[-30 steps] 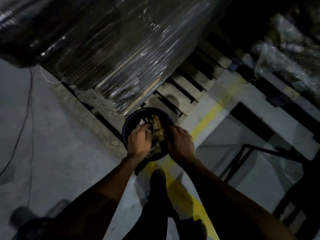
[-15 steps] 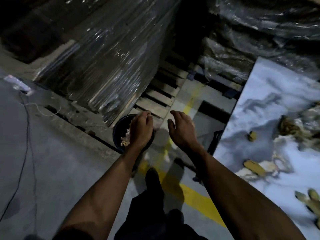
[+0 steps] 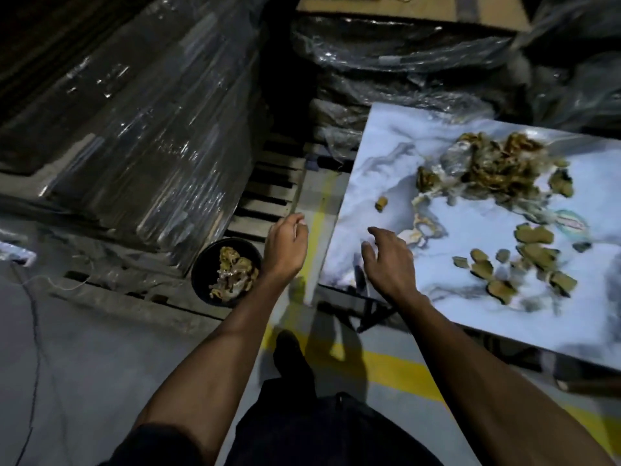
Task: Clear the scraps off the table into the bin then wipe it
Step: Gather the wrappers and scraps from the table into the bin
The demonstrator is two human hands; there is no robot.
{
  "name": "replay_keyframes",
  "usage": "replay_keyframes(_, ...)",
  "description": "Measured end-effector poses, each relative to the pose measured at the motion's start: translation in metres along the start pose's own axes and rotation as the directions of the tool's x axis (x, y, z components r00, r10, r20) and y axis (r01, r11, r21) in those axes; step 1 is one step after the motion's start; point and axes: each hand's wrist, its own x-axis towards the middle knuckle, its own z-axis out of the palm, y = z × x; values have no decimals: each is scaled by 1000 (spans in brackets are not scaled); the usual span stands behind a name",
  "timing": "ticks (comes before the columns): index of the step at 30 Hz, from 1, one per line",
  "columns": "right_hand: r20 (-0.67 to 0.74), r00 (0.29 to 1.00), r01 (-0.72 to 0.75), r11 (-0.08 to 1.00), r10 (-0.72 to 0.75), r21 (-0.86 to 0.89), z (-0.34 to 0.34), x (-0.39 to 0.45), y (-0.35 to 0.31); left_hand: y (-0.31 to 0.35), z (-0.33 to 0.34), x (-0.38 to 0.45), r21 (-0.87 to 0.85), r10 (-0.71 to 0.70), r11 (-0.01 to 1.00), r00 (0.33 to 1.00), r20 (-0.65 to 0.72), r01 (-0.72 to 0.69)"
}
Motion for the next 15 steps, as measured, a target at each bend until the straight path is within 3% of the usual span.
replay_keyframes(5,-96,988,-120,992,124,43,-22,-30,40,24,30,-9,29,73,997,996,51,-74)
replay_keyframes(9,-150,946,-278,958,287,75,-34,-34,72,35,58,-2,31,143,988,970,195,-152)
replay_keyframes(15,-300,804,-518,853,513,67,-47,-25,112,42,102,35,208,243,894,820,518,-396)
